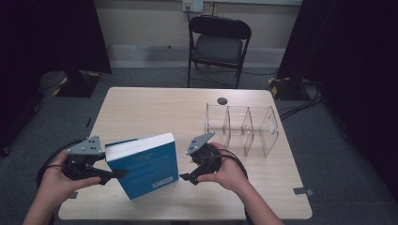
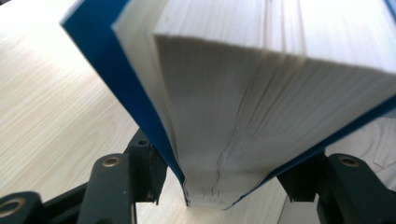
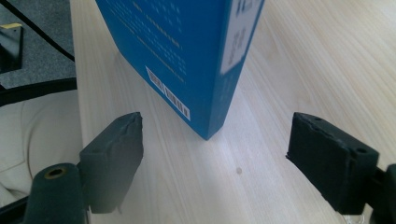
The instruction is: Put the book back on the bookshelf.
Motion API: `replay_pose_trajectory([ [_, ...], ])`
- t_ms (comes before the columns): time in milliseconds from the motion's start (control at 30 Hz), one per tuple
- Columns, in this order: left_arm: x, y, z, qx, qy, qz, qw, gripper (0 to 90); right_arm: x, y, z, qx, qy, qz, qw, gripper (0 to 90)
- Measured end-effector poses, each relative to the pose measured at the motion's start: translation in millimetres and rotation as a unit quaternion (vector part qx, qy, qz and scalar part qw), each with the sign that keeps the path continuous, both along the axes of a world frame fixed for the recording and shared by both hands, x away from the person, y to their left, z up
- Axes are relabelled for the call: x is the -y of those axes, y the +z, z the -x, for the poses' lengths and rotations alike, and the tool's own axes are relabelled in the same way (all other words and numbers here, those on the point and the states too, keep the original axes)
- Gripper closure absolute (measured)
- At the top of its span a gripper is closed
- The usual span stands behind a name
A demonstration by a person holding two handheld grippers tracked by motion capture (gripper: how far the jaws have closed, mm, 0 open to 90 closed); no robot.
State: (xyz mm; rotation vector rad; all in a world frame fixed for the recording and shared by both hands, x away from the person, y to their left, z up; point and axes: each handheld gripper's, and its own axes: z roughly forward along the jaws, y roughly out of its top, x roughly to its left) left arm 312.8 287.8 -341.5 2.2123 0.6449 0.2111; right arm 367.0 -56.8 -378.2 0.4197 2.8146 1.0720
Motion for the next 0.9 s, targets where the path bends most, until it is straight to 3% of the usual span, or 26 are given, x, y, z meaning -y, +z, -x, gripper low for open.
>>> replay_pose_trajectory([
  [400, -2.2, -0.5, 0.6, 0.001, 0.0, 0.002, 1.0, 43.1, -14.1, 30.5, -3.0, -0.001, 0.017, -0.001, 0.9998, 17.8],
  [900, -7.0, -2.6, 3.1, 0.002, 0.006, 0.009, 0.9999, 43.1, -30.8, 61.9, -7.3, 0.019, 0.035, -0.005, 0.9992, 18.3],
])
